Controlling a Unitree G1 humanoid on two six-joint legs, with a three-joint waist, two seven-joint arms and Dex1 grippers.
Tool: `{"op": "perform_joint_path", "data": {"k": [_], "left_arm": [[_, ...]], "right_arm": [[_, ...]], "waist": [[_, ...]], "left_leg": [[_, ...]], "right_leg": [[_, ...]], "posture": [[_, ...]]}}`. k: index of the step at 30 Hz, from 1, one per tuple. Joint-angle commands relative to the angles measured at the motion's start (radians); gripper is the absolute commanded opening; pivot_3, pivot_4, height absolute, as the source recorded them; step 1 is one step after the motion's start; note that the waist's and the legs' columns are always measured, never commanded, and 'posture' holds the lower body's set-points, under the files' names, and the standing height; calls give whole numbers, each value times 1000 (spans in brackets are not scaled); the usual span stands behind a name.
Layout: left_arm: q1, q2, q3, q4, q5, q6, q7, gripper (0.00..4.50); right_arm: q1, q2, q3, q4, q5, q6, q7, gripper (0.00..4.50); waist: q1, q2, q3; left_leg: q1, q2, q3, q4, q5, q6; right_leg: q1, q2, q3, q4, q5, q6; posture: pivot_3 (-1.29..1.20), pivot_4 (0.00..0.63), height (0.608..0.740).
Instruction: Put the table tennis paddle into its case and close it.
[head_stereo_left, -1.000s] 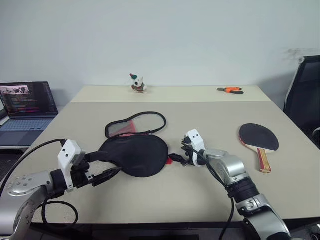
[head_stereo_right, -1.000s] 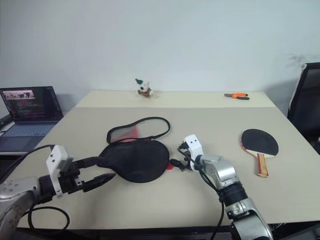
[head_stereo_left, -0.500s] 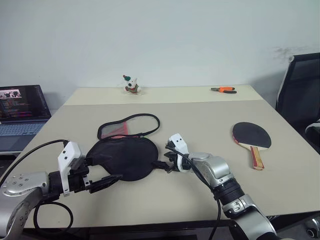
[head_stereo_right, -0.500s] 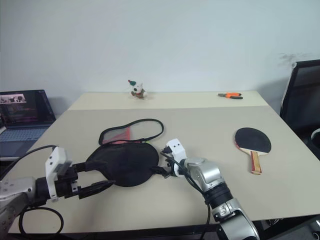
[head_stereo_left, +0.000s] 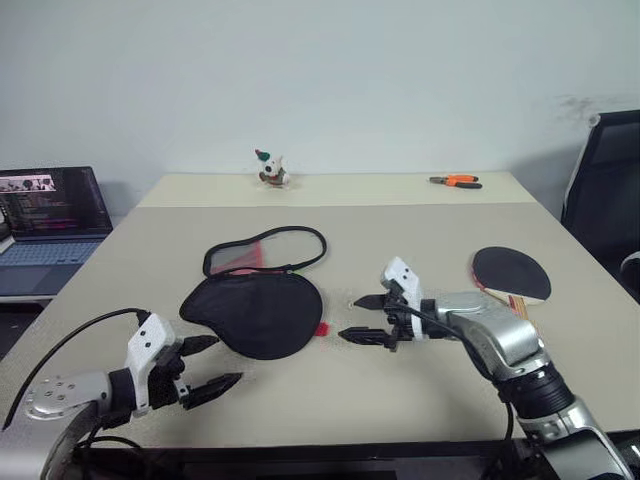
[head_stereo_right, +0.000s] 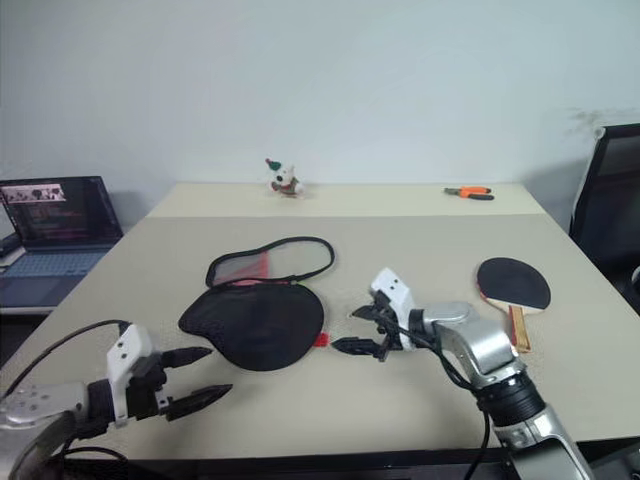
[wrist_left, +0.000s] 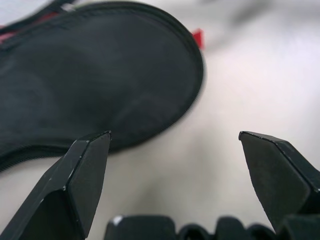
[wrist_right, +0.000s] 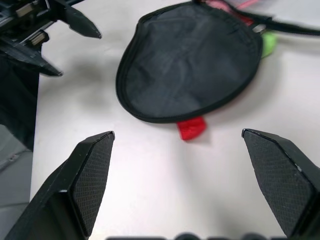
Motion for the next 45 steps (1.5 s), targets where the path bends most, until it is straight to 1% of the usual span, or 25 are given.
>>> {"op": "perform_joint_path", "data": {"k": [1, 4, 8, 14, 23, 26, 31, 39, 42, 45], "left_arm": [[-30, 0, 14, 45, 6, -15, 6, 4471], [-76, -18, 24, 123, 21, -24, 46, 4471], [-114, -44, 12, 181, 29, 4, 84, 4471], [-133, -83, -6, 202, 28, 66, 136, 4471], [-159, -117, -19, 215, 21, 151, 201, 4471], [-186, -131, -50, 233, 43, 162, 220, 4471], [-276, -183, -114, 283, 70, 165, 243, 4471], [-354, -229, -146, 310, 71, 232, 265, 4471], [-370, -253, -147, 266, 39, 298, 280, 3881], [-371, -277, -168, 189, 1, 367, 271, 2830]], "right_arm": [[6, -55, -42, -100, 58, -2, 54, 4500], [18, -137, -85, -180, 121, -24, 135, 4500], [15, -174, -100, -173, 122, -57, 135, 4500], [16, -174, -103, -158, 116, -71, 110, 4500], [23, -177, -104, -152, 116, -76, 98, 4500], [25, -178, -106, -148, 116, -79, 97, 4500], [22, -171, -107, -136, 114, -88, 87, 4500], [38, -178, -118, -149, 119, -85, 67, 4500], [48, -183, -128, -154, 123, -82, 55, 4500], [56, -188, -139, -159, 126, -78, 46, 4500]], "waist": [[0, 0, 0], [-1, 0, 0], [-3, -1, 0], [0, -2, 0], [0, -2, 1], [1, -2, 1], [11, -2, 1], [33, -2, 0], [35, -2, 0], [35, -2, 0]], "left_leg": [[0, 0, 0, 0, 0, 0], [0, 0, 1, 0, 0, 0], [0, 0, 0, 0, 0, 0], [0, 0, 0, 0, 0, 0], [0, 1, 0, 0, 0, 0], [0, 0, -1, 0, 0, 0], [0, 0, -1, 2, 0, 0], [0, -1, -2, 3, 0, 0], [0, -1, -2, 3, 0, 0], [-1, -1, -2, 3, 0, 0]], "right_leg": [[0, 0, 0, 0, 0, 0], [0, 0, 1, -1, 0, 0], [0, 0, 0, -1, 0, 0], [0, 0, 0, -1, 0, 0], [0, -1, 0, -1, 0, 0], [0, -1, 0, 0, 0, 0], [2, -1, -1, 0, 0, 0], [2, -1, -2, 1, 0, 1], [3, -1, -2, 1, 1, 1], [3, -1, -1, 0, 1, 3]], "posture": [[0, 150, 740], [0, 150, 740], [0, 150, 740], [0, 150, 740], [0, 150, 740], [0, 150, 740], [0, 150, 740], [0, 150, 740], [0, 150, 740], [0, 150, 740]]}}
